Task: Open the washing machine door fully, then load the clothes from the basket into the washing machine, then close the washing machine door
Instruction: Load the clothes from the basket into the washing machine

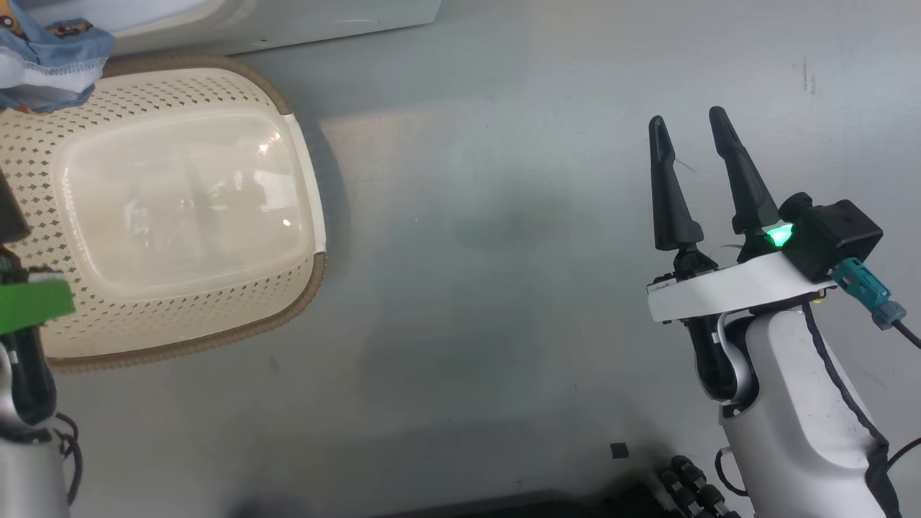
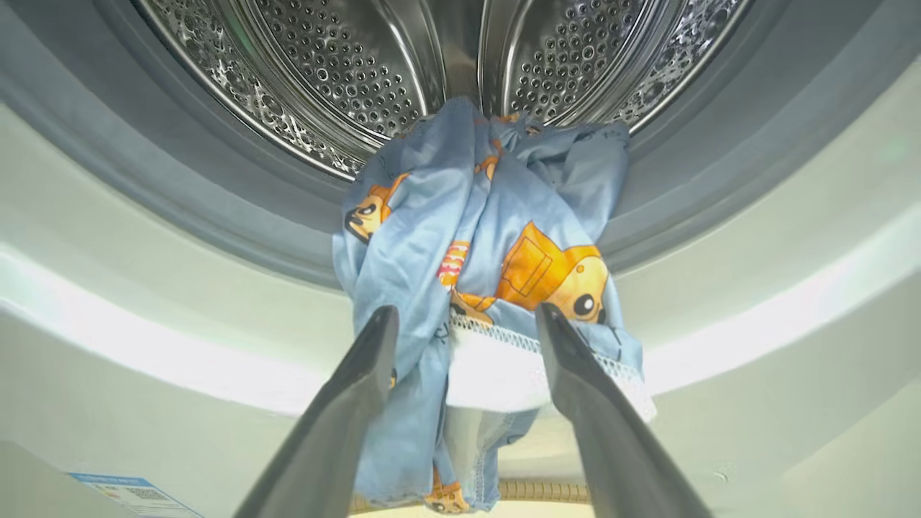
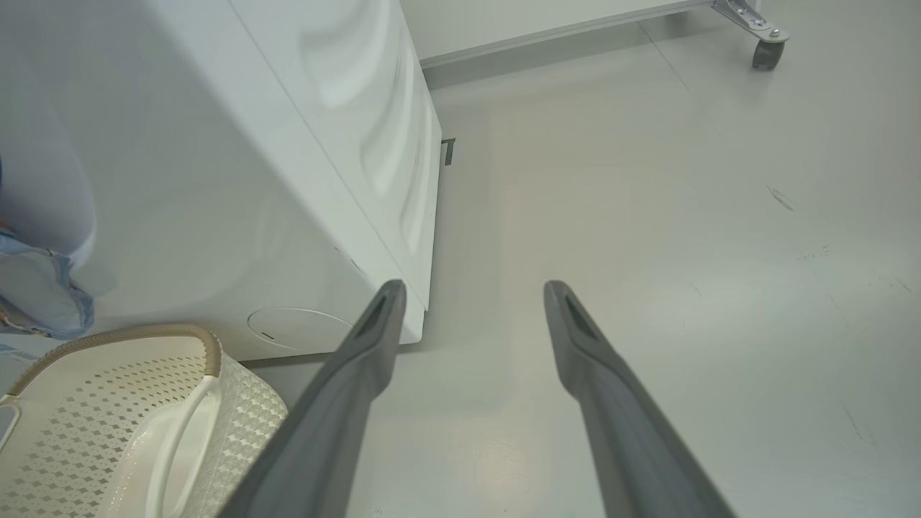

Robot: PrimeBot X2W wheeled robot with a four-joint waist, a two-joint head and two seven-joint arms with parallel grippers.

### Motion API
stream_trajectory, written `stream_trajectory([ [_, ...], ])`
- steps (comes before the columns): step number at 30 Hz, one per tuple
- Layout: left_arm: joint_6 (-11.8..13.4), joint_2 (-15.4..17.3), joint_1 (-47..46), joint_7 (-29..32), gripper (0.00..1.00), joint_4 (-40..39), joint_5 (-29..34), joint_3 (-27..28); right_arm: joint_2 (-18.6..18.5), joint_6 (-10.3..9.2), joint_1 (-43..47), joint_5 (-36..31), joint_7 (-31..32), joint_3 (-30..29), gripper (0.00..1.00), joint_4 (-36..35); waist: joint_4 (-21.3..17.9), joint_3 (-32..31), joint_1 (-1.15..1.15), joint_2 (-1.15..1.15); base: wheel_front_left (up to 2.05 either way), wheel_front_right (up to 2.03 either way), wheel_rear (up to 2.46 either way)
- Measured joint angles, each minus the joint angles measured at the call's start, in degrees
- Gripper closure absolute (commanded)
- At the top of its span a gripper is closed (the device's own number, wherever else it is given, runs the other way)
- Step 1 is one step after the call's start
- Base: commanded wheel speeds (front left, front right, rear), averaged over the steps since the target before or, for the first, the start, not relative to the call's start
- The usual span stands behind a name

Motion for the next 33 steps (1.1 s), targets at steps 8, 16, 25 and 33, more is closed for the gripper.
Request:
stream_trajectory([
  [8, -0.5, -3.8, 5.4, 0.0, 0.00, -0.2, 0.7, -0.9, 0.0, 0.26, 0.0, 0.0, 0.0, 0.1, 0.00, 0.0, -0.2, 0.3, 0.00, 0.00, 0.00, 0.00, 0.00],
  [16, -1.0, -5.2, 9.4, 0.0, 0.00, -0.2, 1.3, 0.1, 0.0, 0.27, 0.0, 0.0, 0.0, 0.2, 0.00, 0.1, -0.5, 0.5, 0.00, 0.00, 0.00, 0.00, 0.00],
  [25, -1.3, -5.6, 11.2, 0.0, 0.00, -1.3, 1.6, 1.9, 0.0, 0.47, 0.0, 0.0, 0.0, 0.2, 0.00, 0.2, -0.5, 0.7, 0.00, 0.00, 0.00, 0.00, 0.00],
  [33, -1.8, -6.5, 11.1, 0.0, 0.00, -1.9, 1.5, 1.7, 0.0, 0.51, -0.1, 0.0, 0.0, 0.3, 0.00, 0.4, -0.2, 0.7, 0.00, 0.00, 0.00, 0.00, 0.00],
])
